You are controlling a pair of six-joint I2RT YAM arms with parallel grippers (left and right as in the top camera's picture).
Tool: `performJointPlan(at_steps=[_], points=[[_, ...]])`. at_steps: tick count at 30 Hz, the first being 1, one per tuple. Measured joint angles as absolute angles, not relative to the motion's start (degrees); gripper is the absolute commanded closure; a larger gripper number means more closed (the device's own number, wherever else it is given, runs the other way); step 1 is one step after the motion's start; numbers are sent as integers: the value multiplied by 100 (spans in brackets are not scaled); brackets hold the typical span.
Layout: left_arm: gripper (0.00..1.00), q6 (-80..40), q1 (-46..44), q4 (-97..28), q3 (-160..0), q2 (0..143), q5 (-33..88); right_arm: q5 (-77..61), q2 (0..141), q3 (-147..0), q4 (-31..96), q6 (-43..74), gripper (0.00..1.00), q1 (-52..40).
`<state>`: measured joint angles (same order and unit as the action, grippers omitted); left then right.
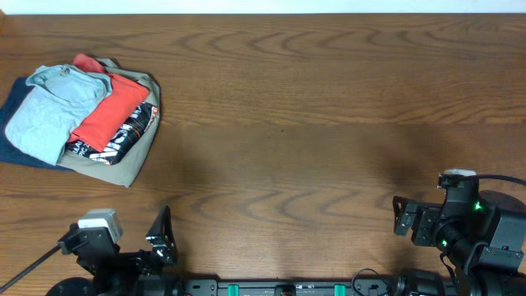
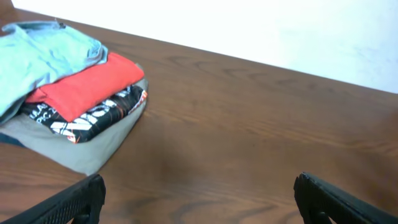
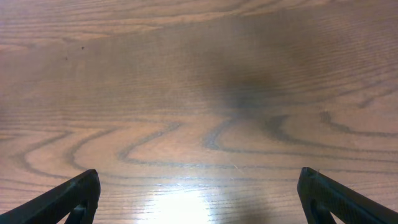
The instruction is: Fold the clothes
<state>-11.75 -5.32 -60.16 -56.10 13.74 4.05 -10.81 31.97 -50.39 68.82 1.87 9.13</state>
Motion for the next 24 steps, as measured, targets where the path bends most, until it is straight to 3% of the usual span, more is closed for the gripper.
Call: performJointPlan(at_steps=[10,15,24], points=[[2,-1177,-532,-6737,-5596,1376,405,-1046,3068,-4995,6519,183,1,895],[2,-1177,-532,-7076,-5592,1374,405,-989,2377,-4462,4875,14,1,613],[2,-1175,-532,-7116,-5579,1374,405,-934,436,-2171,2038,-139,1,464]])
